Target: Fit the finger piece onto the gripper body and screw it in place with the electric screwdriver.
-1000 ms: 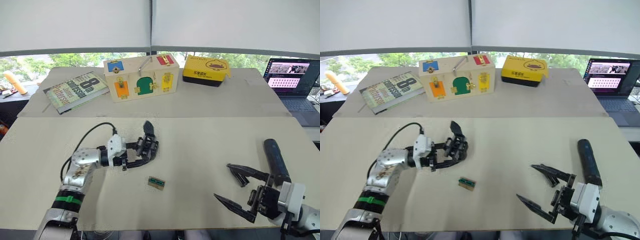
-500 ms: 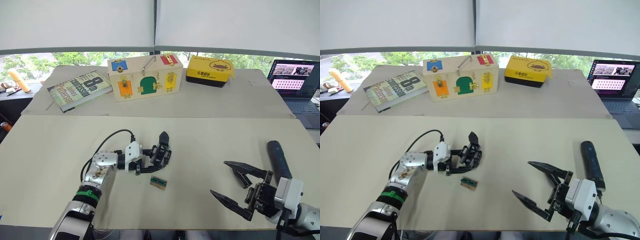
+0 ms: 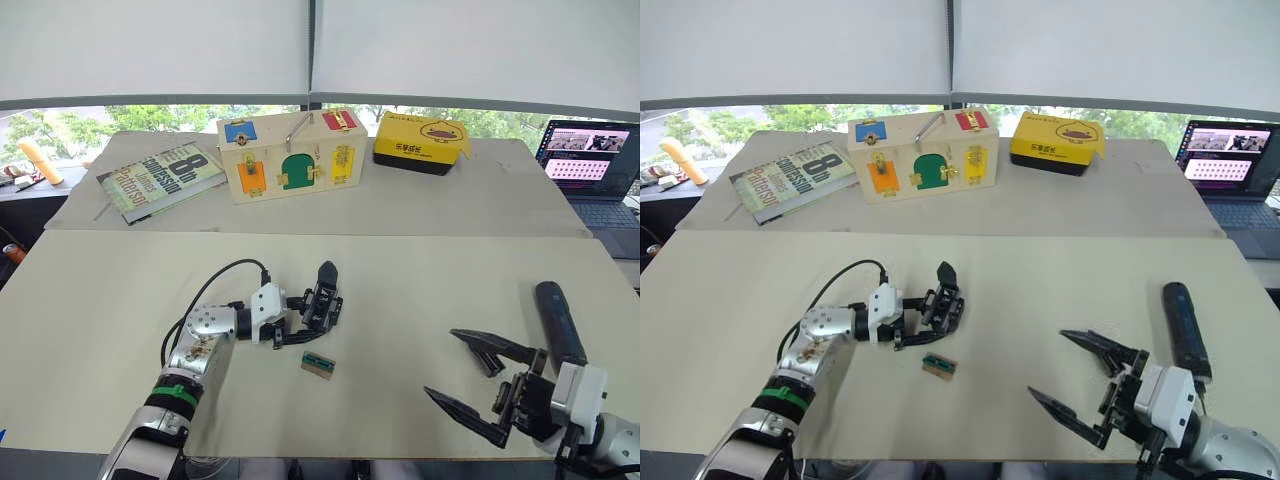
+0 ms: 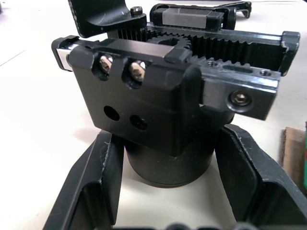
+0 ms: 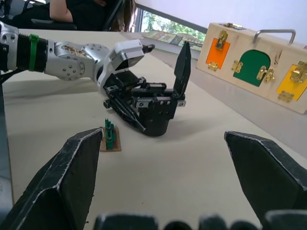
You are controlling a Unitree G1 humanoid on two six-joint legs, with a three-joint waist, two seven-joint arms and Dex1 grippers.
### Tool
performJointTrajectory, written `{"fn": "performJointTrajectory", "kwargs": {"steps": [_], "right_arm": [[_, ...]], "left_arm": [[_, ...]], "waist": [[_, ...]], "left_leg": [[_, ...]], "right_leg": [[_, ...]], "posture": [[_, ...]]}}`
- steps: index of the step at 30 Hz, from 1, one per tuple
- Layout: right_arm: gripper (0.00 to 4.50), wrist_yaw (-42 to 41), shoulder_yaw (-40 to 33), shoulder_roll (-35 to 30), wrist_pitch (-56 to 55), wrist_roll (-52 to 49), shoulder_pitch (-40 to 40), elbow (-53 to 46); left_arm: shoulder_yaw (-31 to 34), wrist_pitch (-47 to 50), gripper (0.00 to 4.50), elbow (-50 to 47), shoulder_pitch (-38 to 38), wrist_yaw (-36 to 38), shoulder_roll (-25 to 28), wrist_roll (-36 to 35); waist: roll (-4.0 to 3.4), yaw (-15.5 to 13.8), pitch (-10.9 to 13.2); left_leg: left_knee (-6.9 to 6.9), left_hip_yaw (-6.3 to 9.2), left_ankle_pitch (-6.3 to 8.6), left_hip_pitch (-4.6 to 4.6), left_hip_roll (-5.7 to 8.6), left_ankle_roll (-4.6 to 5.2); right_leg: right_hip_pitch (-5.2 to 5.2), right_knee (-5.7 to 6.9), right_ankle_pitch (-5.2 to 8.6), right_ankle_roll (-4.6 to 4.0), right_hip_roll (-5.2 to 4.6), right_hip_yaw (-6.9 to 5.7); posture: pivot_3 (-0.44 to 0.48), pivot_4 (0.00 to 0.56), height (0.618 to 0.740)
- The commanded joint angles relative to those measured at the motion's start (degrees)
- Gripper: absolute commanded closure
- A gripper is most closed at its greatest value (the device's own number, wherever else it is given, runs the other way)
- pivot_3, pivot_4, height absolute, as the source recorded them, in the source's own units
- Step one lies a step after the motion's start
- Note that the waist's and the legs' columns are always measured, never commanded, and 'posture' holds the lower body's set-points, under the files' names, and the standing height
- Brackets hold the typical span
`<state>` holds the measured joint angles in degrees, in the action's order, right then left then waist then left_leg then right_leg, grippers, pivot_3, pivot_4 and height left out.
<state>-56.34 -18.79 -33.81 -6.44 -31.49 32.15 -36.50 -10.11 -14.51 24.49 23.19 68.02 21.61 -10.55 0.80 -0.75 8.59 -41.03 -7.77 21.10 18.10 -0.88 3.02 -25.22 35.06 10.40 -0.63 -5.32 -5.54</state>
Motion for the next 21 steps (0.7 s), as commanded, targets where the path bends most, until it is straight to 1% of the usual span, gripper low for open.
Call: {"fn": "performJointTrajectory", "kwargs": {"steps": [1, 2, 3, 6, 10, 12, 14, 15, 18, 21], "right_arm": [[0.00, -1.0, -1.1, 0.7, -3.0, 0.0, 1.1, -0.6], [0.00, -1.3, -1.3, 0.8, -3.4, 0.0, 1.5, -0.3], [0.00, -1.5, -1.5, 0.8, -3.8, 0.1, 1.9, -0.2], [0.00, -1.9, -3.2, 0.9, -4.4, -0.6, 3.2, -0.1], [0.00, -2.3, -6.1, 1.5, -4.7, -1.8, 7.1, -1.3], [0.00, -1.7, -8.2, 2.3, -4.6, -2.2, 9.3, -2.3], [0.00, -0.8, -10.4, 3.5, -4.1, -3.7, 11.5, -3.7], [0.00, 0.8, -11.7, 4.3, -2.8, -5.3, 12.6, -4.5], [0.00, 4.8, -15.4, 6.1, -0.8, -6.6, 15.4, -6.0], [0.00, 5.4, -17.7, 8.0, -1.6, -3.0, 19.7, -5.4]], "left_arm": [[0.2, -0.3, 0.74, -0.7, -1.3, -1.3, 0.9, 0.9], [0.5, 0.4, 0.20, -1.6, -1.6, -0.7, 1.5, 0.2], [0.9, 0.6, 0.04, -2.6, -2.0, 0.0, 2.2, -0.6], [3.4, 1.3, 0.04, -5.8, -3.1, 1.9, 5.1, -3.9], [7.4, 4.7, 0.04, -9.2, -5.3, 4.4, 10.1, -8.4], [9.8, 5.9, 0.04, -9.5, -6.1, 5.1, 13.1, -9.7], [11.8, 9.3, 0.04, -9.7, -6.5, 6.2, 15.9, -11.5], [12.7, 10.2, 0.04, -9.9, -6.2, 6.8, 16.8, -12.4], [13.9, 13.2, 0.04, -12.6, -5.3, 9.1, 19.1, -14.9], [13.3, 15.2, 0.04, -18.7, -6.2, 11.2, 20.2, -16.6]], "waist": [[-0.01, 0.0, 0.0], [-0.01, 0.0, 0.0], [-0.01, 0.1, 0.0], [-0.02, 0.2, 0.0], [-0.03, 0.0, 0.0], [-0.05, -0.2, 0.0], [-0.06, -0.2, 0.0], [-0.07, -0.3, 0.0], [-0.08, -0.3, 0.0], [-0.10, -0.6, 0.0]], "left_leg": [[0.00, 0.00, 0.00, -0.01, 0.00, 0.00], [0.00, 0.00, 0.00, -0.01, 0.00, 0.00], [0.00, 0.00, 0.00, -0.02, -0.01, 0.00], [0.02, -0.01, 0.00, -0.05, -0.04, 0.00], [0.03, 0.05, 0.00, 0.00, -0.09, -0.01], [0.03, 0.13, 0.00, 0.02, -0.09, -0.01], [0.02, 0.15, 0.01, 0.05, -0.09, -0.01], [0.03, 0.15, 0.01, 0.06, -0.08, -0.02], [0.03, 0.15, 0.01, 0.07, -0.08, -0.03], [0.04, 0.14, 0.02, 0.09, -0.07, -0.05]], "right_leg": [[0.00, -0.01, 0.00, 0.00, -0.01, 0.00], [0.01, 0.00, 0.00, 0.00, 0.00, 0.00], [0.01, 0.00, 0.00, 0.00, 0.00, 0.00], [-0.01, 0.02, 0.01, -0.01, 0.00, 0.02], [-0.08, 0.02, 0.02, -0.03, -0.06, -0.02], [-0.07, 0.01, 0.03, -0.03, -0.17, -0.01], [-0.07, 0.00, 0.03, -0.03, -0.21, -0.01], [-0.08, -0.01, 0.03, -0.02, -0.21, -0.02], [-0.08, -0.01, 0.04, 0.00, -0.23, -0.02], [-0.07, -0.03, 0.06, 0.03, -0.23, 0.00]], "posture": [[0.000, 0.150, 0.740], [0.000, 0.150, 0.740], [0.000, 0.150, 0.740], [0.000, 0.150, 0.740], [0.000, 0.150, 0.740], [0.000, 0.150, 0.740], [0.000, 0.150, 0.740], [0.000, 0.150, 0.740], [0.000, 0.150, 0.740], [0.000, 0.150, 0.740]]}}
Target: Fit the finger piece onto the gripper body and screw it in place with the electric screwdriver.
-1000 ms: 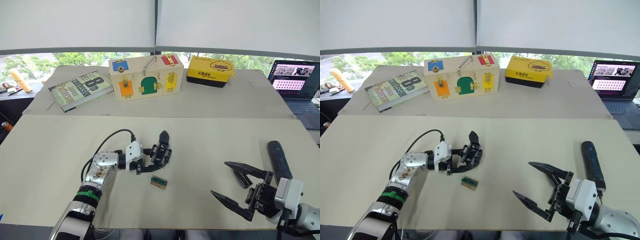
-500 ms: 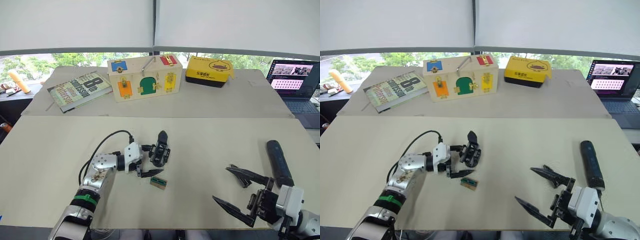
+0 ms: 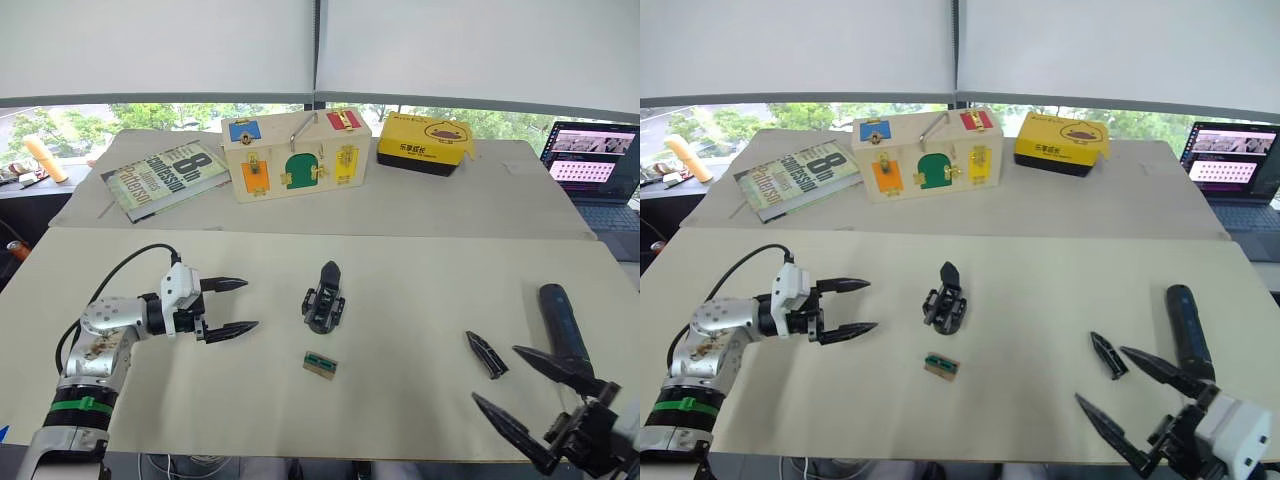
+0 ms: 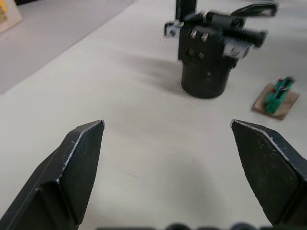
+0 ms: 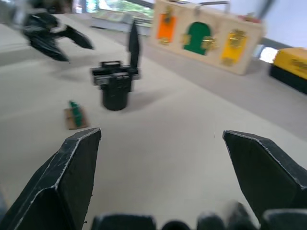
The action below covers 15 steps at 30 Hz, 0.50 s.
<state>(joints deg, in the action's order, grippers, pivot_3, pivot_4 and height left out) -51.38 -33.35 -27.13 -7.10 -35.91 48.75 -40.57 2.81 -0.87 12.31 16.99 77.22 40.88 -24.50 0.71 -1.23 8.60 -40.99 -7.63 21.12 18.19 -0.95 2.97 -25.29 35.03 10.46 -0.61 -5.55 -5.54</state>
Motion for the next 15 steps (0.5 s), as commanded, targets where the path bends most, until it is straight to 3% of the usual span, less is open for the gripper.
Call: {"fn": "performJointTrajectory", "kwargs": {"steps": [1, 4, 7, 11, 15], "right_arm": [[0.00, 0.4, -4.0, 2.0, -2.2, 3.4, 3.9, -0.3], [0.00, 2.2, -5.8, 2.5, -1.8, 5.4, 4.3, 1.1], [0.00, 6.8, -5.3, -1.1, 7.2, 4.4, 2.8, -2.1], [0.00, 16.2, -8.7, -12.8, 30.6, -2.6, -0.5, -5.6], [0.00, 18.8, -11.8, -23.3, 45.2, -12.4, -8.0, -3.3]], "left_arm": [[0.1, 1.5, 0.04, -8.9, -0.8, 2.2, 0.7, -3.1], [-0.2, 5.4, 0.04, -15.6, -3.5, 0.6, -0.4, -5.9], [0.1, 7.4, 0.04, -19.5, -5.7, -1.4, -1.2, -6.9], [1.4, 12.7, 0.04, -23.4, -5.9, -3.0, 0.0, -9.5], [1.6, 15.9, 0.04, -26.7, -5.3, -3.0, 1.3, -11.4]], "waist": [[-0.03, -0.1, 0.0], [-0.08, 0.4, 0.0], [-0.09, 1.0, 0.0], [-0.10, 1.0, 0.0], [-0.11, 0.5, 0.0]], "left_leg": [[0.01, 0.00, 0.01, 0.01, 0.00, -0.01], [0.06, -0.05, 0.02, -0.04, 0.01, -0.04], [0.15, -0.20, 0.03, -0.02, 0.00, -0.05], [0.13, -0.20, 0.01, -0.03, -0.03, -0.09], [0.11, -0.09, 0.00, -0.05, -0.01, -0.08]], "right_leg": [[-0.01, 0.00, 0.02, 0.01, 0.01, 0.01], [-0.01, 0.02, 0.09, 0.06, 0.08, 0.06], [0.03, 0.04, 0.15, 0.07, 0.11, 0.18], [0.04, 0.11, 0.28, -0.15, -0.09, 0.48], [-0.01, 0.08, 0.17, -0.32, 0.14, 0.46]], "posture": [[0.000, 0.150, 0.740], [0.000, 0.150, 0.740], [0.000, 0.150, 0.740], [0.000, 0.150, 0.740], [0.000, 0.150, 0.740]]}}
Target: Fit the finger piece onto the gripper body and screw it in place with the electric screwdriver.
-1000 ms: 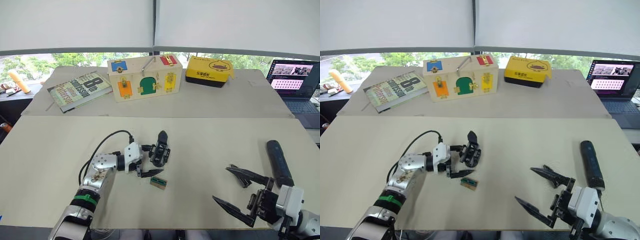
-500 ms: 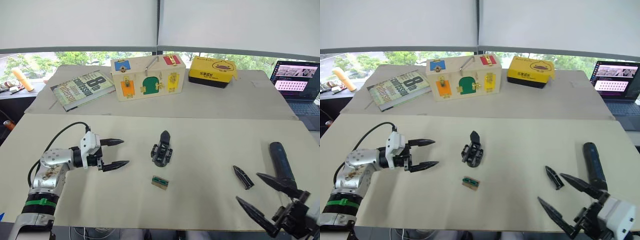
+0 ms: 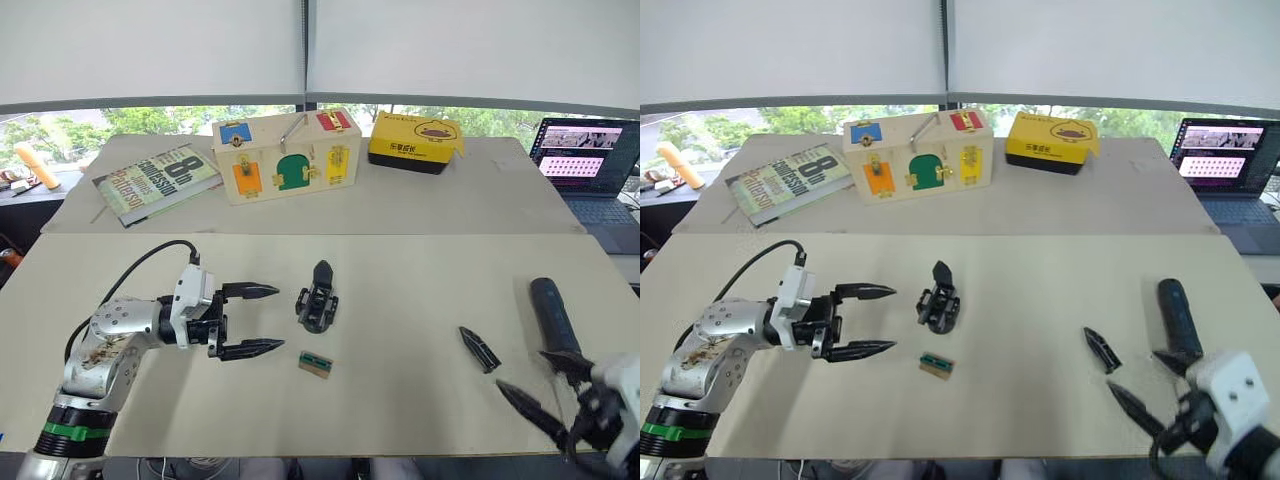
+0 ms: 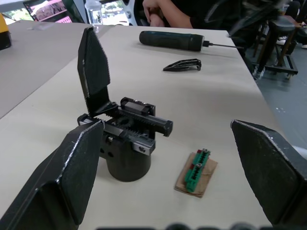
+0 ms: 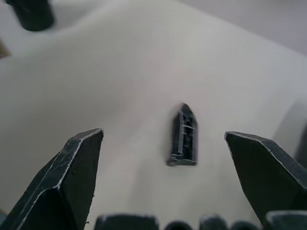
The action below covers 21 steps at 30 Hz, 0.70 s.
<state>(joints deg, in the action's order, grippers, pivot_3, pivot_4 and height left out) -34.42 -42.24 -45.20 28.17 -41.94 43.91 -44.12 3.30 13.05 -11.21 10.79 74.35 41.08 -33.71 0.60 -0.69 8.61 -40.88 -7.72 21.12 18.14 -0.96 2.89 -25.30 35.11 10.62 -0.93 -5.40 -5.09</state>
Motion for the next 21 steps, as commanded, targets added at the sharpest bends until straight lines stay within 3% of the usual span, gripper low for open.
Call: {"fn": "performJointTrajectory", "kwargs": {"steps": [1, 4, 8, 15, 21], "right_arm": [[0.00, 2.2, -2.2, -11.5, 18.4, -7.7, -5.0, 2.2], [0.00, 2.1, 0.9, -22.0, 31.5, -10.7, -10.3, 6.0], [0.00, 4.6, 10.2, -26.2, 36.5, -9.7, -22.4, 11.3], [0.00, 5.5, 28.8, -29.3, 45.1, -5.1, -40.8, 18.7], [0.00, 5.6, 36.1, -26.3, 49.6, -2.9, -48.8, 19.5]], "left_arm": [[0.9, 3.0, 0.04, -3.9, 1.0, 0.2, 1.6, -2.7], [0.5, 4.3, 0.04, -4.9, 1.2, 0.5, 2.0, -3.0], [-0.3, 4.5, 0.04, -5.6, 1.1, 0.1, 1.7, -2.4], [-0.8, 4.4, 0.04, -7.6, -0.5, -0.3, 1.8, -2.4], [-0.7, 5.7, 0.04, -8.6, -0.9, -1.3, 2.0, -3.0]], "waist": [[-0.02, -0.1, 0.0], [0.03, -0.2, 0.0], [0.15, -0.3, 0.1], [0.15, -0.2, 0.1], [0.13, 0.0, 0.1]], "left_leg": [[0.00, -0.01, 0.00, 0.05, 0.00, 0.00], [0.01, 0.01, -0.01, 0.20, 0.06, 0.06], [-0.07, 0.16, -0.02, 0.20, 0.06, 0.07], [-0.05, 0.22, 0.00, 0.27, 0.14, 0.09], [-0.08, 0.24, -0.01, 0.24, 0.12, 0.05]], "right_leg": [[0.03, 0.00, -0.02, 0.02, 0.06, 0.00], [0.06, -0.09, 0.00, -0.03, 0.02, 0.03], [-0.04, -0.17, -0.12, 0.23, 0.20, -0.22], [-0.05, -0.21, -0.08, 0.35, 0.12, -0.40], [-0.01, -0.18, -0.07, 0.36, 0.10, -0.46]], "posture": [[0.000, 0.150, 0.740], [0.000, 0.150, 0.740], [0.000, 0.150, 0.740], [0.000, 0.150, 0.740], [0.000, 0.150, 0.740]]}}
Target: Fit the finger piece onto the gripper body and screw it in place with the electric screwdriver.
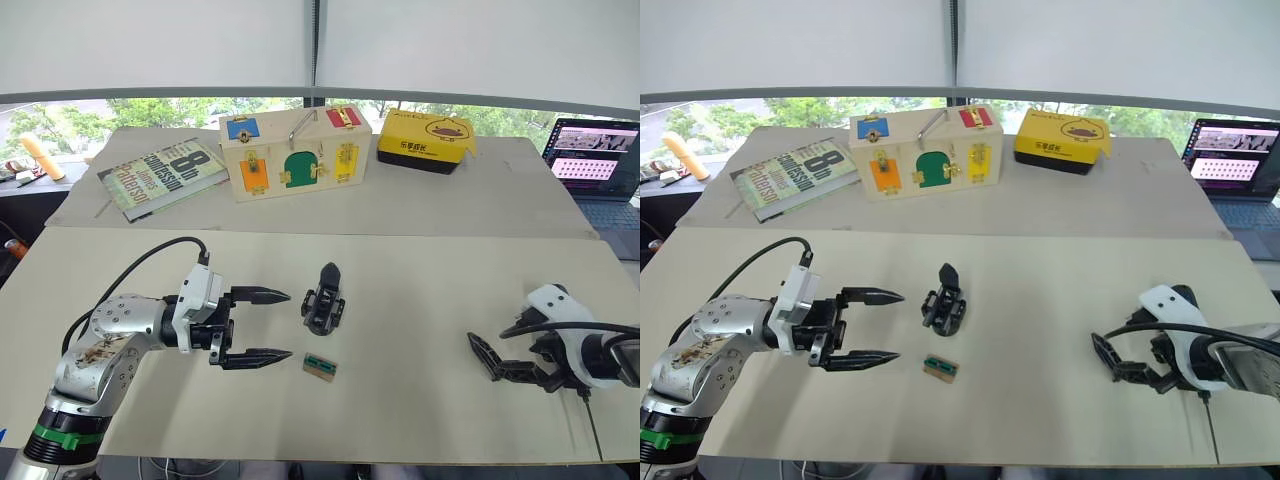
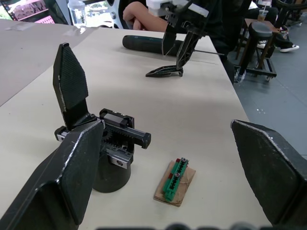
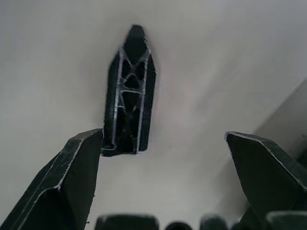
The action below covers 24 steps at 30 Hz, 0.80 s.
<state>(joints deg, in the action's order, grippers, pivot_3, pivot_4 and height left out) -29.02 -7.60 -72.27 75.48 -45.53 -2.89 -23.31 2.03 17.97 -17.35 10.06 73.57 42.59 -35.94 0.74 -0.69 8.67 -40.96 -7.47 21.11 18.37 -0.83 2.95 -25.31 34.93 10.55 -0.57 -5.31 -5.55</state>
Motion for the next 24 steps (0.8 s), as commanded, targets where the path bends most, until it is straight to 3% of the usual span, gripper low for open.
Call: {"fn": "performJointTrajectory", "kwargs": {"steps": [1, 11, 21, 22, 24], "right_arm": [[0.00, 0.3, 2.4, 1.2, 3.3, 0.9, -2.7, -1.8], [0.00, 0.6, 6.5, 6.5, 8.0, 3.2, -6.1, -1.9], [3.20, -1.8, 5.3, 6.9, 4.0, 6.8, -3.3, -4.2], [3.40, -2.2, 4.9, 6.8, 3.2, 7.2, -2.8, -4.5], [3.40, -2.5, 2.2, 6.9, -0.7, 9.0, -1.0, -5.3]], "left_arm": [[0.7, 0.8, 0.04, -2.6, -0.3, -0.8, 0.5, -0.8], [1.4, 0.1, 0.04, -3.1, -2.2, -1.3, 0.7, -0.2], [1.4, -2.0, 0.00, -1.8, -2.7, -1.4, 0.0, 0.7], [1.5, -2.1, 0.00, -1.6, -2.6, -1.6, -0.2, 0.6], [2.5, -0.1, 0.00, -2.3, -2.6, -2.8, -0.7, -1.8]], "waist": [[0.00, 0.0, 0.0], [0.10, 0.2, -0.1], [0.15, 0.3, -0.1], [0.15, 0.2, -0.1], [0.15, 0.2, -0.1]], "left_leg": [[-0.01, -0.01, -0.01, 0.00, 0.00, -0.01], [-0.01, -0.06, -0.02, -0.08, 0.00, -0.05], [0.00, -0.11, -0.02, -0.14, -0.02, -0.07], [0.00, -0.11, -0.02, -0.14, -0.01, -0.07], [0.00, -0.11, -0.02, -0.14, -0.01, -0.07]], "right_leg": [[-0.01, 0.01, 0.00, 0.01, 0.00, 0.01], [0.03, 0.03, 0.00, 0.02, 0.00, -0.03], [0.05, 0.05, 0.00, 0.01, 0.01, -0.06], [0.05, 0.05, 0.00, 0.01, 0.01, -0.07], [0.05, 0.05, 0.00, 0.01, 0.01, -0.07]], "posture": [[0.000, 0.150, 0.740], [0.000, 0.150, 0.740], [0.000, 0.150, 0.740], [0.000, 0.150, 0.740], [0.000, 0.150, 0.740]]}}
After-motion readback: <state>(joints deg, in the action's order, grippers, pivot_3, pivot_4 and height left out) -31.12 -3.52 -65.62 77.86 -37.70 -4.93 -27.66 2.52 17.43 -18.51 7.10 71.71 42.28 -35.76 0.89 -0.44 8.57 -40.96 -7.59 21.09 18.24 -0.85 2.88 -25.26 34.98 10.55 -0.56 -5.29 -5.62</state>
